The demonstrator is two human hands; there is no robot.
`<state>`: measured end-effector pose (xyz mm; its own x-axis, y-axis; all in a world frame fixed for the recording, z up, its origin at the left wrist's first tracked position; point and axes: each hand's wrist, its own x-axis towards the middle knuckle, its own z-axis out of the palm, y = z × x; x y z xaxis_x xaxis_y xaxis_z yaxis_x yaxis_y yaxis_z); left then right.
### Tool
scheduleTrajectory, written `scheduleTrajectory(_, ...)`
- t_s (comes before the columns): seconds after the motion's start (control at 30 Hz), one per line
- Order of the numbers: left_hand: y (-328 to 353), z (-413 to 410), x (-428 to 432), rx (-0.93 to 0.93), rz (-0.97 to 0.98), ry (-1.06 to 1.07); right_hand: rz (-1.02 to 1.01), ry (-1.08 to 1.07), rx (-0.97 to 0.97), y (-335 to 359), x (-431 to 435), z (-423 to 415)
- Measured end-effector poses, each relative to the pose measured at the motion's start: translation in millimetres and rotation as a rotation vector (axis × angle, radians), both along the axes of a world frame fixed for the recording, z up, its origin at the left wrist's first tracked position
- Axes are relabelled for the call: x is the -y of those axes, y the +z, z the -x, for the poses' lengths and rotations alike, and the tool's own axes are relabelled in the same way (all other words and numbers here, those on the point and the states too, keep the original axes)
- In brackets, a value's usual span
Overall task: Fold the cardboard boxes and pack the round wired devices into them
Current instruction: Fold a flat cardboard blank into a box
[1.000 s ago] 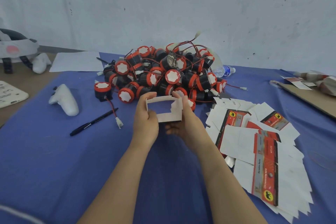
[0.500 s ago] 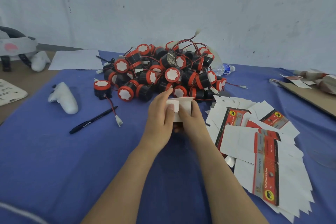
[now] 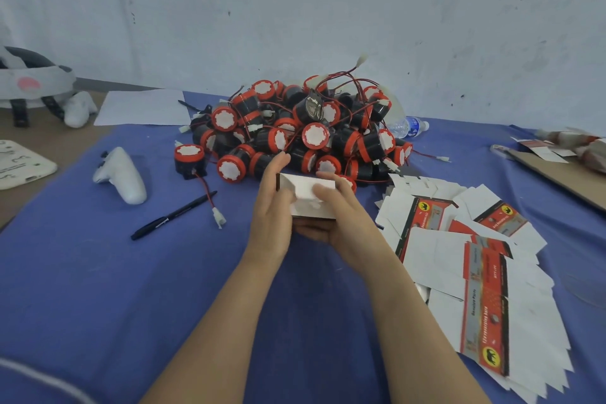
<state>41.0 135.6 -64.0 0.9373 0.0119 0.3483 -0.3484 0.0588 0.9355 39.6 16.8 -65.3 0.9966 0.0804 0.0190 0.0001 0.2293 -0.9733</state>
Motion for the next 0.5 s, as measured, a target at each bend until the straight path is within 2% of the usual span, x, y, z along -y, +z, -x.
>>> scheduleTrajectory(0.1, 0.4, -0.5, -1.2, -0.039, 0.074, -0.021, 0.081, -0.072, 0.091, -4.3, -1.3, -0.2)
scheduleTrajectory(0.3, -3.7, -0.1, 3.2, 0.013, -0.189, 0.095, 0.117, -0.115, 0.188, -7.2, -2.0, -1.1)
scheduleTrajectory(0.5, -7.5, -2.8, 3.2, 0.036, -0.184, 0.133, 0.163, -0.132, 0.222, -6.5, -6.2, 0.5)
